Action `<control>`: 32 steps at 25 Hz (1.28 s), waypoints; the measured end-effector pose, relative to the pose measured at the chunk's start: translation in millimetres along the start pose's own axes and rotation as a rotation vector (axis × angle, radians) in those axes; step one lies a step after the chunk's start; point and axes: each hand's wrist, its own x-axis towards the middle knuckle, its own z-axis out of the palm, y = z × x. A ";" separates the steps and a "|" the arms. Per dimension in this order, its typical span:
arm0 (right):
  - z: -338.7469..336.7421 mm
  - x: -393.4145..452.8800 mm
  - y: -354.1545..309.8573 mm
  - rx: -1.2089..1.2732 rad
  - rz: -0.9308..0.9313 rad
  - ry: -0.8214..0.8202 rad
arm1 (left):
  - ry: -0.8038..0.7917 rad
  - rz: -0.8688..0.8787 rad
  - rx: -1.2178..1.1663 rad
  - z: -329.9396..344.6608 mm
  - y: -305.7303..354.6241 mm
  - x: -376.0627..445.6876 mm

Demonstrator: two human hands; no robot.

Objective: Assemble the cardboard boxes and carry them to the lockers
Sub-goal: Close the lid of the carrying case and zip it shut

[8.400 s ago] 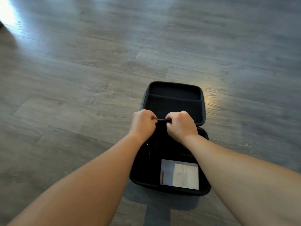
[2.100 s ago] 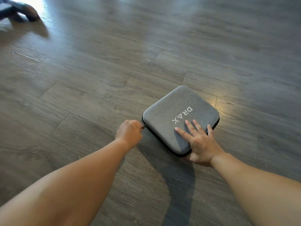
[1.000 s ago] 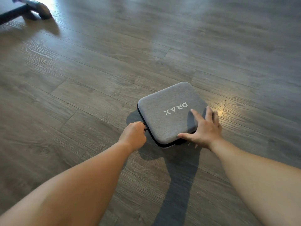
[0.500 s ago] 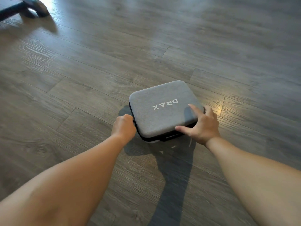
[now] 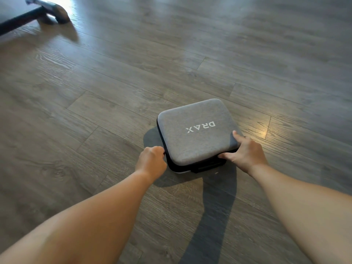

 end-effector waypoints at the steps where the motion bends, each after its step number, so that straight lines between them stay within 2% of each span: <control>1: 0.3 0.3 -2.8 -0.003 0.011 -0.001 | -0.013 0.034 0.029 0.6 0.6 -6.3; 3: 2.5 -1.5 -8.1 -0.020 0.025 -0.005 | -0.032 0.068 0.062 1.7 3.4 -18.3; 7: 10.1 -11.1 -22.8 0.024 0.084 0.028 | -0.007 -0.007 0.016 -4.1 8.8 -22.2; 13: 34.0 -39.8 -36.8 0.068 -0.039 -0.004 | 0.081 -0.303 -0.202 -19.6 -20.9 -5.4; 16: 33.4 -32.2 -39.7 0.091 -0.015 0.004 | 0.041 -0.278 -0.236 -23.7 -28.4 -6.0; 22: 36.4 -26.6 -41.5 -0.025 -0.020 0.042 | -0.060 -0.248 -0.254 -15.5 -22.7 -24.2; 27: 48.4 -33.5 -60.7 -0.035 0.021 0.078 | -0.038 -0.262 -0.193 -7.2 8.1 -32.9; 32: 61.7 -52.5 -84.0 -0.023 -0.017 0.037 | -0.112 -0.246 -0.163 0.1 37.0 -25.5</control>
